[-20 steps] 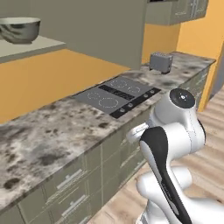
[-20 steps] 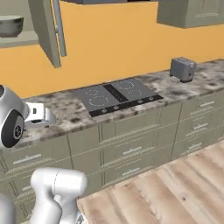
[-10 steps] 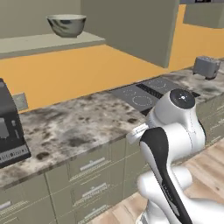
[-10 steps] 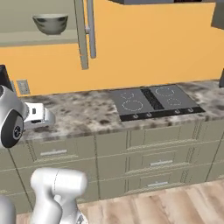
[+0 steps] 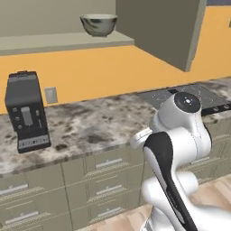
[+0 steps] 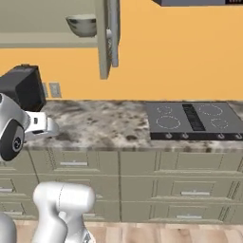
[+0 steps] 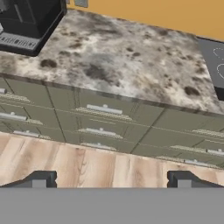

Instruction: Move the bowls from the cabinet to the plates on the dining table.

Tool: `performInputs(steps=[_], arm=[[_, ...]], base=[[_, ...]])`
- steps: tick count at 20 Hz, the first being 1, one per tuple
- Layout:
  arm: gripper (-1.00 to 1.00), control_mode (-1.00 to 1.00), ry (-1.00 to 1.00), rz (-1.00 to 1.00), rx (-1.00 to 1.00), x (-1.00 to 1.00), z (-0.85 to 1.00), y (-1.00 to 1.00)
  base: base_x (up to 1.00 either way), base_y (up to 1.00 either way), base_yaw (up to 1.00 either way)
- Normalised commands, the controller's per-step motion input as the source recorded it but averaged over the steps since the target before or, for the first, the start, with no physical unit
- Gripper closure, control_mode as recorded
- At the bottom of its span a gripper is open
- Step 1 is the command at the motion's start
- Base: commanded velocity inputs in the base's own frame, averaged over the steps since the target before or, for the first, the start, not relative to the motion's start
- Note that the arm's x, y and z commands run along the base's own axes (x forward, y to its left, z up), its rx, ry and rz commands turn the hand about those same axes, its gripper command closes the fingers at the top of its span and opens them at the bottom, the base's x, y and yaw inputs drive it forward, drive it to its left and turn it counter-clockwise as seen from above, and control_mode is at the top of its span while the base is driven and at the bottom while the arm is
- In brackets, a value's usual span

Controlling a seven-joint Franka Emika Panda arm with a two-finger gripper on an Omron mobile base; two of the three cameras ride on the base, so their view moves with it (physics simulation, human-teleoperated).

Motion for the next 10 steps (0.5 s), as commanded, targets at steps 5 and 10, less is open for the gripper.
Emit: performInputs(steps=[5,10], arm=[[-1.00,1.00,0.00,0.00,0.00,0.00,0.00,0.00],[-1.00,1.00,0.00,0.00,0.00,0.00,0.00,0.00]], base=[[0.55,-0.43,0.21],[0.74,0.11,0.05]])
